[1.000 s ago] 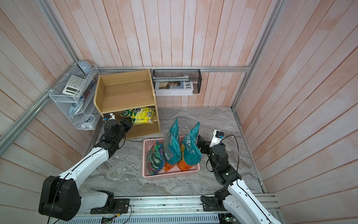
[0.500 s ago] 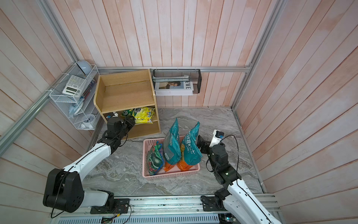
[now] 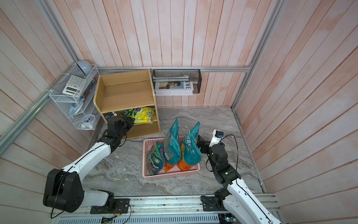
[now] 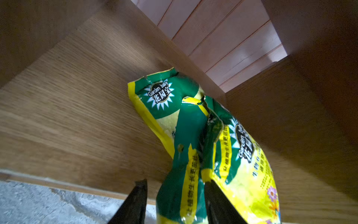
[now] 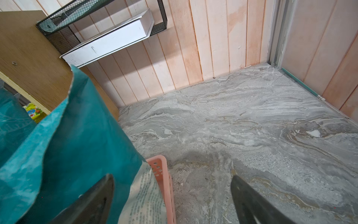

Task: Take down the fertilizer bag from the shelf
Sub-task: Pick up the fertilizer bag from the shelf.

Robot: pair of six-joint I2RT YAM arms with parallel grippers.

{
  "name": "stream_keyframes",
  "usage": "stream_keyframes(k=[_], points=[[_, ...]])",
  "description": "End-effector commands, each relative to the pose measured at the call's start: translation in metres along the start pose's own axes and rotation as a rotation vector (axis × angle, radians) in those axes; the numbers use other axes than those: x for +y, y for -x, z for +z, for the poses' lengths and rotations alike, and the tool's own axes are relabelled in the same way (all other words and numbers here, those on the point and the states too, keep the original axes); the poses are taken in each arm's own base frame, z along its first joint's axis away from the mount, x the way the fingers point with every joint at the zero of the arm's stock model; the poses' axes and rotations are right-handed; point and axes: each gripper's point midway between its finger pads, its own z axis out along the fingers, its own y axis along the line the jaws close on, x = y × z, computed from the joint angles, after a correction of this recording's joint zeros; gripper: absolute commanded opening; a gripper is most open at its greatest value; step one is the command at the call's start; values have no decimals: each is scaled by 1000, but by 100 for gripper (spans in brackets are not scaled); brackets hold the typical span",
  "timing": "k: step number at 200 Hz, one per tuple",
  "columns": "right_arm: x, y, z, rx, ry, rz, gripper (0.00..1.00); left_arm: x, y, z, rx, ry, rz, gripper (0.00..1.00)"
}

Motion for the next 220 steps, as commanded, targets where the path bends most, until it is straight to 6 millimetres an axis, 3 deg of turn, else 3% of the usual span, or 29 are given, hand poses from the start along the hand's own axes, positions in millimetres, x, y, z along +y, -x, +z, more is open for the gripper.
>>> stream_keyframes(k=[1, 32, 72, 96, 140, 220], points=[[4, -2, 1, -3, 23, -12, 98, -20, 41, -28, -137, -53, 20, 55], [5, -2, 2, -2, 24, -12, 98, -32, 41, -39, -132, -128, 16, 55], [5, -1, 2, -1, 25, -12, 98, -49, 30, -20, -82, -222, 13, 50], [5, -1, 2, -4, 22, -13, 98, -42, 18, -13, -80, -250, -29, 44], [7, -2, 5, 6, 28, -17, 98, -29, 12, -29, -157, -338, -107, 38], [6, -2, 4, 0, 24, -14, 98, -40, 14, -10, -145, -335, -70, 38]])
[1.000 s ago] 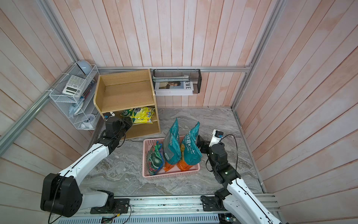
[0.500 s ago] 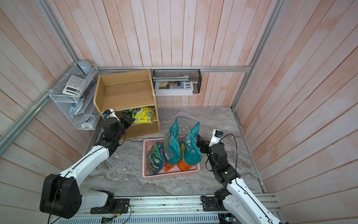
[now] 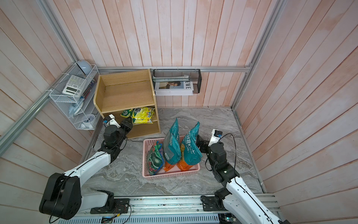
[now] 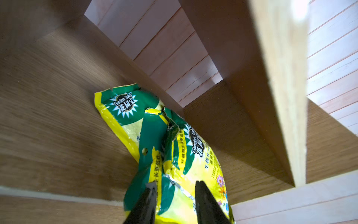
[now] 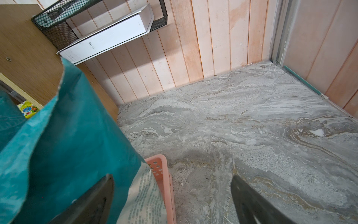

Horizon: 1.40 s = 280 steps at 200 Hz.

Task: Take down the fertilizer bag from the shelf
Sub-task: Pick up the fertilizer bag from the shelf.

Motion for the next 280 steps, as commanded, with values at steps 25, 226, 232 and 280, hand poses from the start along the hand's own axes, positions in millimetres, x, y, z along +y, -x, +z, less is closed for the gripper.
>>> stream_keyframes(k=[25, 226, 232, 280], points=[[5, 0, 0, -4, 21, -15, 98, -11, 7, 20, -5, -21, 22, 38], [3, -3, 3, 1, 15, -19, 98, 17, -7, 64, 22, 62, 18, 35], [4, -3, 3, 1, 16, -20, 98, 16, -5, 63, 13, 61, 15, 21], [5, -3, 4, 5, 19, -19, 98, 4, 18, 45, -38, 81, 41, 0]])
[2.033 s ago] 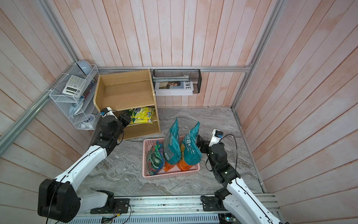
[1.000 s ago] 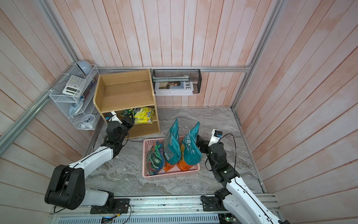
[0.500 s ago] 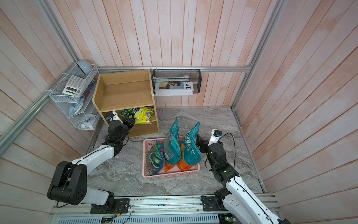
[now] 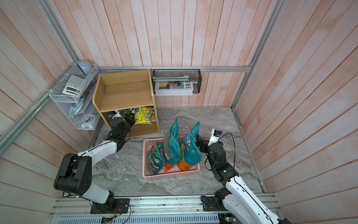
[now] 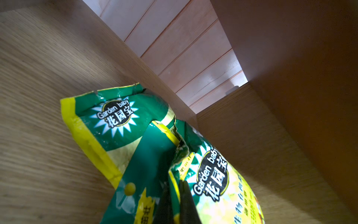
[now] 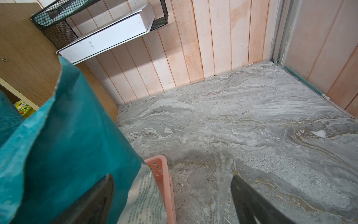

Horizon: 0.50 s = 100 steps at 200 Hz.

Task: Take down the fertilizer bag from the shelf
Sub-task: Pick up the fertilizer bag from the shelf.

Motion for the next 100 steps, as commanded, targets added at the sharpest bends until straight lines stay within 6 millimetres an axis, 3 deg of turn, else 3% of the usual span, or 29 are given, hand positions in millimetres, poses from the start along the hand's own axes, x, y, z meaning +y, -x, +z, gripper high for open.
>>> stream_keyframes(k=[1, 44, 100], points=[[4, -2, 1, 1, 21, -14, 98, -15, 25, -12, -57, 1, 36, 0], [4, -2, 0, 2, 18, -15, 98, -45, 57, -37, -113, -29, 55, 0], [5, -3, 2, 6, 22, -16, 98, -98, 98, -102, -175, -99, 93, 0]])
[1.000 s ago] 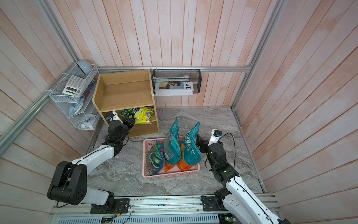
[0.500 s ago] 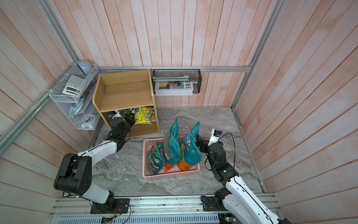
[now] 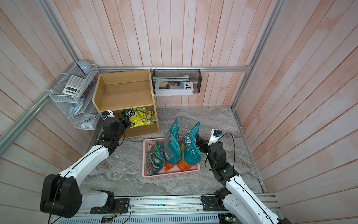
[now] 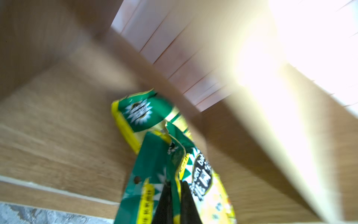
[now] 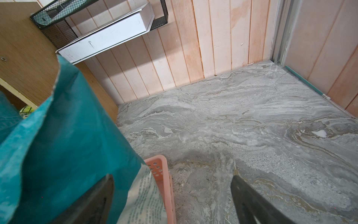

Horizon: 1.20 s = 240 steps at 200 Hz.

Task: Take down the fertilizer bag from the shelf
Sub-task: Pick up the fertilizer bag from the shelf, then place the fertilizer bag in the storage box.

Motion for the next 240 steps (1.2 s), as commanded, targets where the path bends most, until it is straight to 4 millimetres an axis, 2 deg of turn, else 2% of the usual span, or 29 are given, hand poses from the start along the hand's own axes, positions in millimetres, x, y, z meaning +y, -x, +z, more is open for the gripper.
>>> stream_keyframes(k=[1, 29, 54, 93, 128, 149, 171, 193, 220, 240], points=[[5, -2, 1, 5, 21, -16, 98, -64, 63, -44, -164, -144, 48, 0], [5, -3, 2, 7, 21, -16, 98, -86, 72, -72, -154, -153, 110, 0], [5, -3, 1, 7, 20, -16, 98, -99, 61, -93, -113, -149, 181, 0], [5, -2, 1, 5, 19, -16, 98, -116, 33, -128, -41, -185, 280, 0], [4, -2, 2, 3, 15, -16, 98, -133, 9, -170, -4, -233, 333, 0], [4, -1, 1, -1, 13, -17, 98, -135, -6, -189, 21, -207, 326, 0], [3, 0, 1, -5, 11, -16, 98, -144, -24, -213, 15, -175, 391, 0], [3, 1, 0, -10, 12, -14, 98, -157, -37, -241, -27, -153, 421, 0], [3, 2, -1, -11, 13, -12, 98, -178, -64, -261, -29, -144, 425, 0], [2, 2, -2, -11, 9, -12, 98, -197, -73, -282, -82, -144, 426, 0]])
